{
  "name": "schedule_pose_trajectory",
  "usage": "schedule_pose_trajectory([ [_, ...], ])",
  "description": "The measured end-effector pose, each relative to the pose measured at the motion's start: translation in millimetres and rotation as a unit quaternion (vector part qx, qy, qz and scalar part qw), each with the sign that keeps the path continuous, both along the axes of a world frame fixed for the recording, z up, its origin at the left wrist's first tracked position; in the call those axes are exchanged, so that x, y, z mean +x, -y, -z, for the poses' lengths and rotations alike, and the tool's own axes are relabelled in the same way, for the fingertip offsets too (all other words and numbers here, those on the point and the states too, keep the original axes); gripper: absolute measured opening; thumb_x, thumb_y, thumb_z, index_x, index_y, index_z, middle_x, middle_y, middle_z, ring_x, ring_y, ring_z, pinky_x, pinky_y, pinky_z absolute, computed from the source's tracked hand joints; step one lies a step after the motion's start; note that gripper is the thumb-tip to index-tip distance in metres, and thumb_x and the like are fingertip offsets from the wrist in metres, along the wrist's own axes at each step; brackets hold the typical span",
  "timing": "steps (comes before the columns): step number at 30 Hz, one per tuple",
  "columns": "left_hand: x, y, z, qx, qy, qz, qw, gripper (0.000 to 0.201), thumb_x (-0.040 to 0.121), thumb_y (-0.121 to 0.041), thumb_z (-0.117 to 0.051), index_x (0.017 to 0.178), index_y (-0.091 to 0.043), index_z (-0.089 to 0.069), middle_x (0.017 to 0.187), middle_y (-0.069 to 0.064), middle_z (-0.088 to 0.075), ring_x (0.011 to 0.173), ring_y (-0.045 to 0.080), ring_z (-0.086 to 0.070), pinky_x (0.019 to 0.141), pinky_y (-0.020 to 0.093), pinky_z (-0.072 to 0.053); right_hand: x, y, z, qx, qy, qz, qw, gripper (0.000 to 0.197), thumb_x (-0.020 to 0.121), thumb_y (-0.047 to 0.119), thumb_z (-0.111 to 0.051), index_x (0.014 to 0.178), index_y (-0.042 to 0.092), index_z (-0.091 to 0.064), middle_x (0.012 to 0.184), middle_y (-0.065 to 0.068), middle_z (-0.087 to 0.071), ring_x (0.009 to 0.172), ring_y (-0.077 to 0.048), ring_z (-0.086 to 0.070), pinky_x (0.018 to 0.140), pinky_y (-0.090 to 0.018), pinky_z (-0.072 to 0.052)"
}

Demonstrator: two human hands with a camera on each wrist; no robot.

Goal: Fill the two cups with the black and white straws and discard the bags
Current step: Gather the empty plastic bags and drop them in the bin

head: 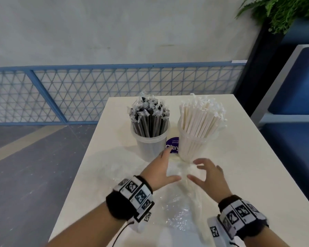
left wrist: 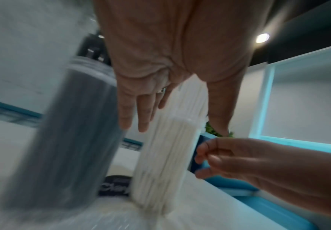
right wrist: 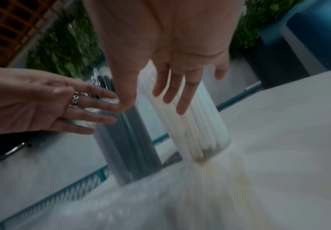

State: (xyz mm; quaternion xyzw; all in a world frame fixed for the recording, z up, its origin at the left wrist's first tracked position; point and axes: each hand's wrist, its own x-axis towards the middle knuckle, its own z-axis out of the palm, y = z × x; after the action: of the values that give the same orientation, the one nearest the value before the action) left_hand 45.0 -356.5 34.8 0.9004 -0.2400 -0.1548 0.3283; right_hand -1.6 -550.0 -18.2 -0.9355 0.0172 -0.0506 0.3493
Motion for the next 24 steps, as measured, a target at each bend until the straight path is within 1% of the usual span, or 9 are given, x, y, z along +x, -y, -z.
schedule_pose_trajectory([
  [2, 13.5, 21.1, -21.1, -0.034, -0.003, 0.014, 0.999, 0.102, 0.076, -0.032, -0.073, 0.146, -0.012, -0.002, 0.154, 0.002, -0.018, 0.129, -0.001, -0.023, 0.100, 0.001, -0.018, 15.4, 13.5, -16.0, 0.088, 0.075, 0.054, 0.992, 0.053, 0.066, 0.028, -0.081, 0.106, 0.020, -0.047, 0.109, 0.003, -0.050, 0.097, -0.018, -0.061, 0.083, -0.030, -0.047],
  [4, 30.2, 39.9, -34.2, -0.059, -0.027, -0.003, 0.998, 0.110, 0.072, -0.030, -0.076, 0.146, -0.012, 0.004, 0.154, 0.001, -0.018, 0.129, 0.000, -0.023, 0.095, -0.001, -0.017, 33.1, 27.5, -35.5, 0.110, 0.115, 0.102, 0.982, 0.064, 0.064, 0.023, -0.082, 0.114, 0.009, -0.046, 0.115, -0.004, -0.044, 0.098, -0.019, -0.056, 0.076, -0.021, -0.042],
  [9, 75.2, 76.5, -35.7, -0.089, -0.109, -0.119, 0.983, 0.133, 0.061, -0.032, -0.085, 0.145, -0.011, 0.017, 0.157, 0.006, -0.012, 0.143, 0.018, -0.016, 0.114, 0.027, -0.017, 74.0, 65.6, -57.1, 0.183, 0.093, 0.102, 0.973, 0.094, 0.061, 0.023, -0.084, 0.136, 0.010, -0.028, 0.139, -0.005, -0.029, 0.118, -0.012, -0.041, 0.091, -0.027, -0.035],
  [12, 96.1, 85.3, -29.4, -0.072, -0.125, -0.120, 0.982, 0.131, 0.051, -0.036, -0.089, 0.146, -0.015, 0.000, 0.148, 0.003, -0.031, 0.137, 0.019, -0.032, 0.113, 0.034, -0.030, 96.9, 83.3, -61.1, 0.223, 0.009, 0.022, 0.974, 0.115, 0.057, 0.033, -0.085, 0.146, 0.021, -0.014, 0.150, 0.003, -0.023, 0.136, -0.011, -0.027, 0.108, -0.031, -0.029],
  [14, 105.2, 86.1, -27.6, -0.041, -0.124, -0.113, 0.985, 0.125, 0.052, -0.037, -0.088, 0.144, -0.013, -0.008, 0.145, 0.005, -0.035, 0.135, 0.021, -0.035, 0.110, 0.031, -0.034, 108.0, 92.7, -65.6, 0.257, -0.059, -0.065, 0.963, 0.118, 0.052, 0.037, -0.089, 0.144, 0.030, -0.014, 0.147, 0.011, -0.031, 0.135, -0.005, -0.032, 0.111, -0.030, -0.033],
  [16, 109.5, 87.7, -27.1, -0.015, -0.117, -0.108, 0.987, 0.130, 0.054, -0.038, -0.087, 0.147, -0.012, 0.000, 0.154, 0.009, -0.021, 0.141, 0.023, -0.024, 0.113, 0.030, -0.028, 115.8, 94.5, -70.4, 0.255, -0.094, -0.133, 0.953, 0.115, 0.050, 0.032, -0.090, 0.140, 0.037, -0.019, 0.138, 0.017, -0.042, 0.128, -0.002, -0.041, 0.106, -0.029, -0.040],
  [18, 109.0, 90.6, -28.1, -0.014, -0.100, -0.094, 0.990, 0.137, 0.053, -0.041, -0.086, 0.146, -0.013, 0.011, 0.158, 0.007, -0.004, 0.145, 0.021, -0.007, 0.119, 0.035, -0.017, 122.2, 90.3, -72.5, 0.227, -0.068, -0.139, 0.961, 0.110, 0.048, 0.035, -0.091, 0.133, 0.049, -0.021, 0.130, 0.026, -0.046, 0.127, -0.004, -0.043, 0.109, -0.038, -0.036],
  [21, 109.7, 93.3, -23.2, -0.015, -0.044, -0.041, 0.998, 0.135, 0.038, -0.066, -0.077, 0.147, -0.021, -0.010, 0.156, 0.000, -0.014, 0.145, 0.019, -0.007, 0.120, 0.039, -0.015, 126.0, 79.1, -73.0, 0.210, -0.006, -0.149, 0.966, 0.101, 0.045, 0.048, -0.086, 0.126, 0.052, -0.026, 0.122, 0.033, -0.051, 0.124, -0.004, -0.046, 0.111, -0.051, -0.027],
  [24, 111.0, 90.1, -19.1, -0.051, -0.065, -0.047, 0.995, 0.110, 0.049, -0.056, -0.080, 0.138, -0.008, -0.035, 0.137, 0.004, -0.046, 0.128, 0.016, -0.042, 0.102, 0.013, -0.035, 125.4, 72.3, -72.6, 0.238, 0.012, -0.131, 0.962, 0.098, 0.052, 0.037, -0.088, 0.126, 0.048, -0.024, 0.122, 0.025, -0.052, 0.119, 0.003, -0.048, 0.106, -0.029, -0.039],
])
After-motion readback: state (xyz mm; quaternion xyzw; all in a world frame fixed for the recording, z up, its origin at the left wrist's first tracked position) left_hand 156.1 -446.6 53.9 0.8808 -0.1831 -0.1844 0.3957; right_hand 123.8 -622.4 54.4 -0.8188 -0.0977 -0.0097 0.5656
